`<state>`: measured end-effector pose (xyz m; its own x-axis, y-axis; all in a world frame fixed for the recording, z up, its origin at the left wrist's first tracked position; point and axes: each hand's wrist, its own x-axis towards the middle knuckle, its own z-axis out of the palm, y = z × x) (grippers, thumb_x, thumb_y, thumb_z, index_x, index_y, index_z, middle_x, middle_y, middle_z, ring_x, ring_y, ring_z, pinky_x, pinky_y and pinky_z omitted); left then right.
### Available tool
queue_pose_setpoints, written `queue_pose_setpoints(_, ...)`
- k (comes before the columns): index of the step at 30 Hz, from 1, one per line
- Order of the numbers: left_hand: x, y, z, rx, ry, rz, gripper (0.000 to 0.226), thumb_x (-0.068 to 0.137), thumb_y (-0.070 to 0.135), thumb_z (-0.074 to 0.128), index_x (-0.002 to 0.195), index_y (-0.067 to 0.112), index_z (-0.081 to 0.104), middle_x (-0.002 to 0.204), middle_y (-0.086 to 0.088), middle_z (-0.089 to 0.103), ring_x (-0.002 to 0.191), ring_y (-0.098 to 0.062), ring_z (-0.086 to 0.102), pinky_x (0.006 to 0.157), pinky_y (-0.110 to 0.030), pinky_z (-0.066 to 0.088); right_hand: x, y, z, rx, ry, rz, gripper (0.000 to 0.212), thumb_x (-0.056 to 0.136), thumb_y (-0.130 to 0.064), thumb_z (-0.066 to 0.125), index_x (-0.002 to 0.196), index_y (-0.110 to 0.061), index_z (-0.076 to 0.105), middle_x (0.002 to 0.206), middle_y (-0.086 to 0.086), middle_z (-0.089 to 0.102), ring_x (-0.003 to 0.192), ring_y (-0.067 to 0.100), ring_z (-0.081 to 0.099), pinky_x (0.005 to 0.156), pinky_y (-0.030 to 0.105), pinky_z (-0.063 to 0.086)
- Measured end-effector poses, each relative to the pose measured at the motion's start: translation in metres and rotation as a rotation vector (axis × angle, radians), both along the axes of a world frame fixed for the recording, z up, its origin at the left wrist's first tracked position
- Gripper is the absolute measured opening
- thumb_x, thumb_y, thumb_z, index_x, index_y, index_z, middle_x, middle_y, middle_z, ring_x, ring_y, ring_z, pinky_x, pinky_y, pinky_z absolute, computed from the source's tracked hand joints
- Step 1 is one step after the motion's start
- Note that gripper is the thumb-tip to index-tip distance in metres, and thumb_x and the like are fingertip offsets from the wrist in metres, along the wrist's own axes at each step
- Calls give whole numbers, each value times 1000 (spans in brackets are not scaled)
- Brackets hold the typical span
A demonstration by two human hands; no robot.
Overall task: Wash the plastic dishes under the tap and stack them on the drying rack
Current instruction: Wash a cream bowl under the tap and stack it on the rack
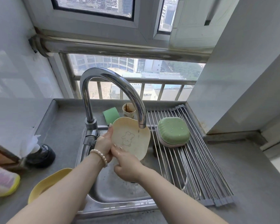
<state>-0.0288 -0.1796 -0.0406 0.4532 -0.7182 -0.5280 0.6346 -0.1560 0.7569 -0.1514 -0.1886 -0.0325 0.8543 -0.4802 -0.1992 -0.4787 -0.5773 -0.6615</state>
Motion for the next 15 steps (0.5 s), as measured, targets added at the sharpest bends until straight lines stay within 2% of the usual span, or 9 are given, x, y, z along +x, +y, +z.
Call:
queue_pose_setpoints(2, -3, -1, 2, 27, -61, 79, 51, 86, 49, 59, 98, 0, 63, 95, -22, 68, 87, -36, 68, 82, -52, 54, -8, -1, -4, 32, -73, -51, 66, 84, 1, 45, 146, -21, 35, 150, 2, 38, 139, 20, 31, 113, 20, 22)
queue_pose_setpoints(4, -7, -2, 3, 52, -113, 96, 44, 89, 45, 56, 89, 2, 62, 89, -20, 67, 82, -34, 67, 81, -50, 55, -16, -4, -10, 23, -122, -117, 58, 87, -1, 47, 140, -26, 47, 144, -3, 48, 134, 12, 38, 104, 4, 19)
queue_pose_setpoints(5, -8, -1, 4, 65, -138, 103, 44, 89, 46, 56, 86, 3, 61, 86, -19, 67, 79, -33, 66, 81, -50, 55, -18, -5, -14, 1, -143, -148, 52, 88, -4, 50, 135, -27, 54, 138, -3, 54, 130, 10, 44, 101, 3, 22)
queue_pose_setpoints(7, -8, 0, 8, 93, -209, 127, 43, 89, 47, 57, 77, 6, 59, 78, -14, 65, 72, -30, 63, 77, -48, 54, -24, -9, -23, -146, -207, -203, 35, 87, -13, 56, 119, -24, 68, 116, -1, 69, 110, 15, 62, 94, 17, 45)
queue_pose_setpoints(8, -7, -1, 10, 100, -263, 123, 43, 89, 47, 56, 74, 7, 59, 74, -12, 64, 71, -29, 62, 75, -48, 54, -27, -12, -30, -267, -247, -198, 27, 85, -18, 58, 107, -23, 73, 100, -1, 74, 93, 18, 68, 78, 25, 55)
queue_pose_setpoints(10, -8, -2, 16, 100, -375, 82, 44, 90, 47, 55, 69, 8, 59, 67, -10, 61, 67, -27, 59, 67, -43, 54, -37, -17, -48, -471, -307, -155, 13, 80, -20, 64, 89, -21, 74, 77, -4, 73, 66, 18, 69, 50, 27, 53)
queue_pose_setpoints(11, -9, -2, 18, 107, -422, 62, 44, 91, 45, 54, 66, 9, 58, 62, -8, 59, 61, -24, 56, 58, -35, 51, -40, -21, -57, -572, -313, -116, 9, 79, -18, 67, 85, -21, 73, 76, -5, 73, 64, 17, 68, 48, 27, 52)
queue_pose_setpoints(13, -9, -2, 18, 133, -487, 63, 45, 93, 42, 51, 61, 11, 54, 53, -2, 52, 49, -17, 46, 44, -21, 39, -45, -26, -64, -733, -316, -36, 7, 80, -16, 68, 85, -18, 72, 85, -5, 74, 70, 15, 69, 60, 30, 56)
queue_pose_setpoints(15, -7, -2, 17, 156, -509, 75, 46, 94, 40, 50, 58, 11, 52, 50, 0, 47, 46, -14, 39, 37, -17, 32, -48, -28, -65, -844, -225, -31, 18, 85, -25, 60, 90, -14, 73, 93, 0, 74, 82, 18, 70, 83, 40, 56)
